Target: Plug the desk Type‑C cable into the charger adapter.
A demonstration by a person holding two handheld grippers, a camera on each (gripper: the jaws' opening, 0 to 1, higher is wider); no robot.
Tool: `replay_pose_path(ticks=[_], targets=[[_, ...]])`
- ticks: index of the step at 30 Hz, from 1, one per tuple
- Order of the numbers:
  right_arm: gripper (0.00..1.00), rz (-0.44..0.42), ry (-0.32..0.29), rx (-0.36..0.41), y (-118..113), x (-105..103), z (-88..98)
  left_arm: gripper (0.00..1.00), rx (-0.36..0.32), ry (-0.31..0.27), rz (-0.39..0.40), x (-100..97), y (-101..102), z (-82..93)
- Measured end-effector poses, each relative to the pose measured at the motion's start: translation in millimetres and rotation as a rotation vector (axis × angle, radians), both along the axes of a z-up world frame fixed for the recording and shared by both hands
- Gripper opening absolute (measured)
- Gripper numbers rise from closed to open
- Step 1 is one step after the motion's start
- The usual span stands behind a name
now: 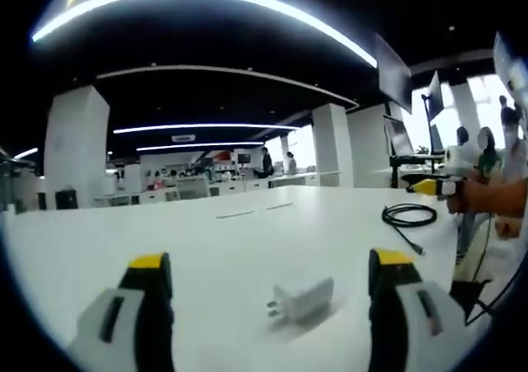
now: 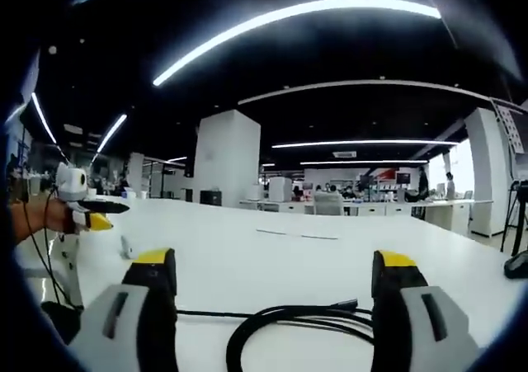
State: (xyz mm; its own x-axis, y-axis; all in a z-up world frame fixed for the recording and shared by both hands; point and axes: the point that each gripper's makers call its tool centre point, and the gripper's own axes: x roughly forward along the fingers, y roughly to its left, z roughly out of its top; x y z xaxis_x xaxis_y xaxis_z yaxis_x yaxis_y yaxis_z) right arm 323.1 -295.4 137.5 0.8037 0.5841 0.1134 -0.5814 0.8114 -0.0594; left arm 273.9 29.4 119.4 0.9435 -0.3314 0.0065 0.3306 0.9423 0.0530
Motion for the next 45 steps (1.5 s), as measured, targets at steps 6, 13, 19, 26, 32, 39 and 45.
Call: replay_pose_path(ticks=[6,13,19,26,32,39,45], targets=[[1.00,0.008,0.024,0.001,-1.2,0.2,-4.3,1.00,0.003,0.007,-0.009,0.3,-1.6,-2.5],[1.00,0.048,0.030,-0.033,2.4,0.0,-5.9,1.00,0.027,0.025,-0.030,3.7,-1.4,-6.6],[1.00,0.070,0.040,-0.042,6.4,-0.7,-8.9,0.99,0.115,0.025,-0.109,3.7,-8.5,-11.8],[1.00,0.098,0.081,-0.065,11.4,-0.9,-21.0,0.84,0.288,0.046,-0.309,-1.9,-27.7,-16.3],[0.97,0.117,0.122,-0.090,15.0,-0.9,-31.1,0.69,0.312,0.089,-0.386,2.9,-28.6,-18.4],[0.93,0.137,0.125,-0.086,15.3,-1.8,-31.6,0.56,0.373,0.119,-0.482,8.3,-28.5,-22.9],[0.93,0.139,0.130,-0.079,14.8,-2.0,-31.9,0.45,0.384,0.151,-0.558,10.4,-31.7,-23.7]])
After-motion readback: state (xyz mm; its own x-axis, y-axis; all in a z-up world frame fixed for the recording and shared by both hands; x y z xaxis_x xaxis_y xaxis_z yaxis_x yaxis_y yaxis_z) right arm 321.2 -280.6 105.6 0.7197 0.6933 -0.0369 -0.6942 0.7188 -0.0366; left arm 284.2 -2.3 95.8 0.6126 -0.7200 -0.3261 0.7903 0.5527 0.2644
